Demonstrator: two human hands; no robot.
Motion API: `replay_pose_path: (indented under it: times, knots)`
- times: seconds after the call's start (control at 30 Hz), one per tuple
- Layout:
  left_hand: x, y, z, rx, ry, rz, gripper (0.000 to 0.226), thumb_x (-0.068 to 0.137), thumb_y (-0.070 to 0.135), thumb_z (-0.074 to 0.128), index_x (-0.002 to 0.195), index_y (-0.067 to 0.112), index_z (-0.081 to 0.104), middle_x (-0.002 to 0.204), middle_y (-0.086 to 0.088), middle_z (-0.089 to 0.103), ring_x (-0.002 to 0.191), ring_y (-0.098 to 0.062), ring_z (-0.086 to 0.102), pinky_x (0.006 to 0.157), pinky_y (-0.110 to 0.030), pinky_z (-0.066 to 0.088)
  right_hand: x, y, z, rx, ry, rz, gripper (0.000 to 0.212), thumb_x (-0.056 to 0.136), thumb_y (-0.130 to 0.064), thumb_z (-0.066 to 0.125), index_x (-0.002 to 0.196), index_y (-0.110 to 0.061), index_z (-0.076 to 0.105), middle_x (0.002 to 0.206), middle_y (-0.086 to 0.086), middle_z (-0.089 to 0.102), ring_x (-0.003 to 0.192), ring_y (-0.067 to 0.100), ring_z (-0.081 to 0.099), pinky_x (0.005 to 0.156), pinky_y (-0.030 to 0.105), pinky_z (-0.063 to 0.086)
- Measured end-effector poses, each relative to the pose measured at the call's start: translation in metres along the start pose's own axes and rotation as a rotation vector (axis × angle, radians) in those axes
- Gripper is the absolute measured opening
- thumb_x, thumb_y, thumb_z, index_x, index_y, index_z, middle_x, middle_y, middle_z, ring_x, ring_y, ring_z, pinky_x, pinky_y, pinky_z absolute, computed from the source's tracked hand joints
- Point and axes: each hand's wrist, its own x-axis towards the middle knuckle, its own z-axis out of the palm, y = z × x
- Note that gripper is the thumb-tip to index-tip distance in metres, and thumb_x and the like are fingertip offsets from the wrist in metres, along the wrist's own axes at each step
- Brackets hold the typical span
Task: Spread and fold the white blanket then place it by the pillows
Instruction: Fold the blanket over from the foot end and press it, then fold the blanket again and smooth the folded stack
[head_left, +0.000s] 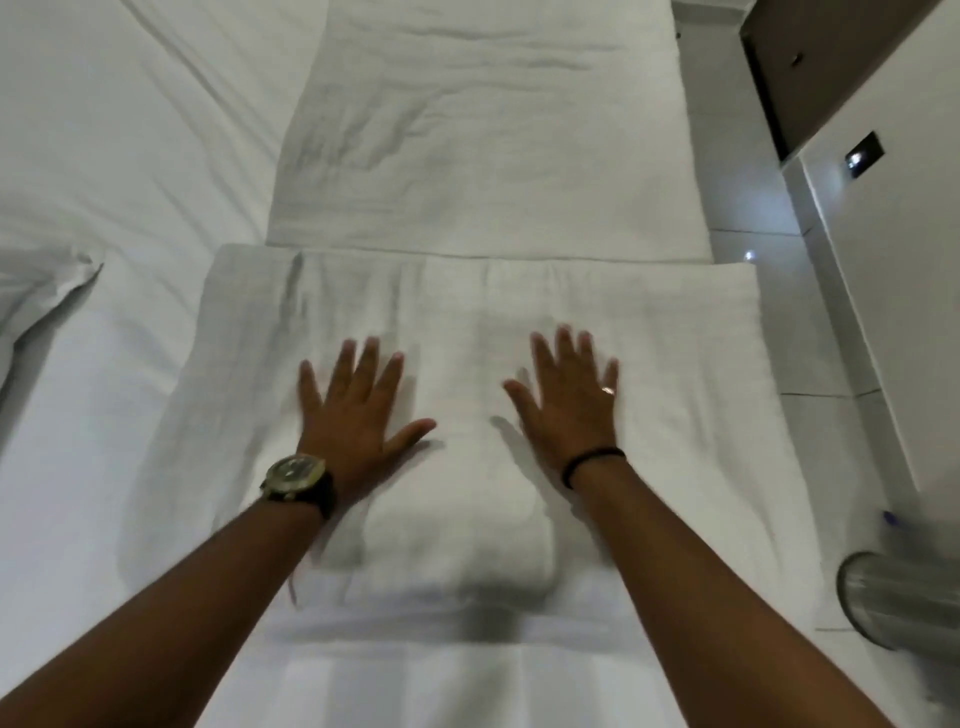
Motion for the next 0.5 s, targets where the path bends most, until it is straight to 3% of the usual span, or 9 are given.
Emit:
replay_pose_path:
  times: [0.1, 0.27, 0.33, 0.43, 0.5]
  knots:
    - [0.065, 0.023, 0.014, -0.006, -0.002, 0.033, 0.095, 0.080, 0.090, 0.005, 0.156, 0.034, -0.003, 0.166, 0.002, -0.009, 0.151, -0.019, -0.018, 0.115, -0.062, -0.014, 0.054, -0.006, 0.012, -0.060, -0.073, -0.048, 0.079, 0.086, -0.076, 0.009, 0.154, -0.035, 0.005, 0.164, -0.001, -0.005, 0.149, 0.021, -0.013, 0.114, 0.060, -0.011]
    - [0.107, -0.042, 0.017, 0.196, 0.055, -0.204, 0.123, 0.062, 0.102, 0.004, 0.158, 0.026, 0.009, 0.167, -0.002, 0.001, 0.152, -0.024, -0.011, 0.115, -0.059, -0.016, 0.071, 0.124, 0.001, -0.322, -0.078, 0.208, 0.107, 0.069, -0.093, -0.001, 0.155, -0.029, 0.002, 0.163, -0.008, -0.011, 0.148, 0.017, -0.017, 0.110, 0.066, -0.012]
    - [0.111, -0.056, 0.006, 0.262, 0.006, -0.281, 0.127, 0.060, 0.102, 0.000, 0.158, 0.021, 0.010, 0.166, -0.007, 0.001, 0.152, -0.026, -0.010, 0.114, -0.061, -0.016, 0.064, 0.154, -0.016, -0.327, -0.114, 0.322, 0.112, 0.066, -0.096, -0.003, 0.155, -0.029, -0.003, 0.161, -0.010, -0.017, 0.148, 0.018, -0.018, 0.110, 0.067, -0.011]
    - [0.085, -0.026, 0.002, 0.214, -0.085, -0.275, 0.116, 0.070, 0.095, -0.003, 0.158, 0.020, 0.004, 0.166, -0.012, -0.003, 0.152, -0.033, -0.010, 0.114, -0.065, -0.012, 0.039, 0.129, -0.020, -0.264, -0.160, 0.363, 0.106, 0.071, -0.089, 0.002, 0.155, -0.025, 0.001, 0.163, 0.000, -0.013, 0.149, 0.026, -0.013, 0.111, 0.068, -0.003]
    - [0.040, 0.001, 0.003, 0.070, -0.176, -0.135, 0.112, 0.071, 0.095, 0.003, 0.158, 0.024, 0.002, 0.166, -0.009, -0.007, 0.151, -0.032, -0.013, 0.115, -0.064, -0.010, -0.005, 0.087, -0.018, -0.144, -0.185, 0.217, 0.101, 0.074, -0.086, 0.011, 0.155, -0.025, 0.014, 0.164, 0.006, 0.000, 0.150, 0.028, -0.003, 0.114, 0.063, 0.002]
